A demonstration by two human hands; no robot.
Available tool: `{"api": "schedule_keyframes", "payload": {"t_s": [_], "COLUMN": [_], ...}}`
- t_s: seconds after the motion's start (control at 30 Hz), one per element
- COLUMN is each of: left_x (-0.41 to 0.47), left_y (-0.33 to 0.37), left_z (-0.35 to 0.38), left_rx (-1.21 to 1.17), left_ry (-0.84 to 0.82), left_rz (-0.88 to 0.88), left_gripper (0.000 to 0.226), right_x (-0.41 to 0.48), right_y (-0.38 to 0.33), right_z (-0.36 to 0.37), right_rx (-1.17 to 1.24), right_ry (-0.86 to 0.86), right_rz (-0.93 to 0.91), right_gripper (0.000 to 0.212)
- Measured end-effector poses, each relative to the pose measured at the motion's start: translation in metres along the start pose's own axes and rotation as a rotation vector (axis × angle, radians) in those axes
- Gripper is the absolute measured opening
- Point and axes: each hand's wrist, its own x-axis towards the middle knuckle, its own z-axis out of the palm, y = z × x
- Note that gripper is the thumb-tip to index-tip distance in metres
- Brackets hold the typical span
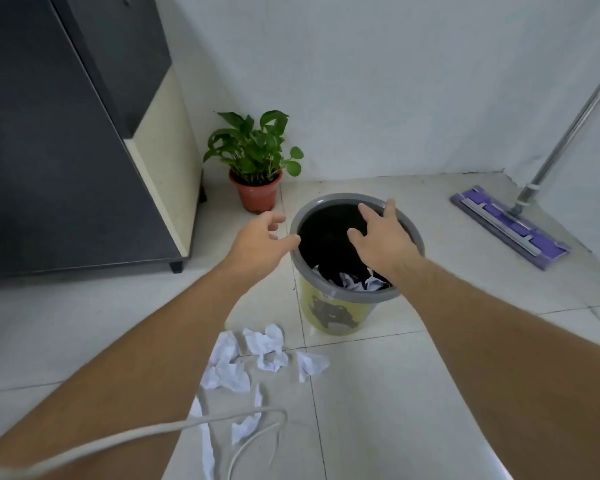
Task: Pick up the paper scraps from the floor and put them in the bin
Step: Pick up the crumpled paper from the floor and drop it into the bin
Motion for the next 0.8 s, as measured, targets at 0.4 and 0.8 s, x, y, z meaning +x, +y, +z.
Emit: {"api": "schedule_keyframes", "payload": {"t_s": [0.4, 0.8], "left_x": [-0.047, -0.056], "left_y": [-0.155, -0.246], "left_z": [-0.013, 0.018], "left_rx": [0.590, 0.731], "left_ry": [-0.165, -0.335], "left_rz": [-0.178, -0.369], "left_gripper": [0.088, 0.124], "right_x": [-0.064, -0.051], "right_y": [-0.045, 0.009], "right_z": [0.138, 0.264], "right_rx": [0.119, -0.088], "right_ry": [0.069, -0.357], "right_rz": [-0.453, -0.103], "right_gripper": [0.026, 0.087]}}
